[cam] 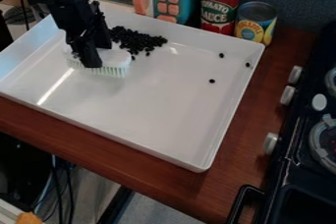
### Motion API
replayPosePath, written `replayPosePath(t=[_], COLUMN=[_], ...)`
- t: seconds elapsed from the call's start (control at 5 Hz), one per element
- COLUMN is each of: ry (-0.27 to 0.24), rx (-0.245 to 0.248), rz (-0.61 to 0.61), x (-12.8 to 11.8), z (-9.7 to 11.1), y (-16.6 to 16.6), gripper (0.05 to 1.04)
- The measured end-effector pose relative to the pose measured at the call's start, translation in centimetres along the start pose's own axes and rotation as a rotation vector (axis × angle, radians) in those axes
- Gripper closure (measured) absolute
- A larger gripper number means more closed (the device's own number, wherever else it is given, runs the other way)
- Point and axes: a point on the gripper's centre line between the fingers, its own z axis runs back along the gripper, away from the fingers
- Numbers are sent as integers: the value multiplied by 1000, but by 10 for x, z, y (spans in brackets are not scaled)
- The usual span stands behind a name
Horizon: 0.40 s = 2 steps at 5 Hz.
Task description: Sweep into pile
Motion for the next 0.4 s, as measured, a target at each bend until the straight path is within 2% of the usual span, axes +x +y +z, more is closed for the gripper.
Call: replayPosePath(t=[0.2,0.4], ry=[-47,-67], rx=[120,96], rz=[-34,-30], x=[11,18], z=[-9,-15], y=[-5,-9], gripper=[398,398])
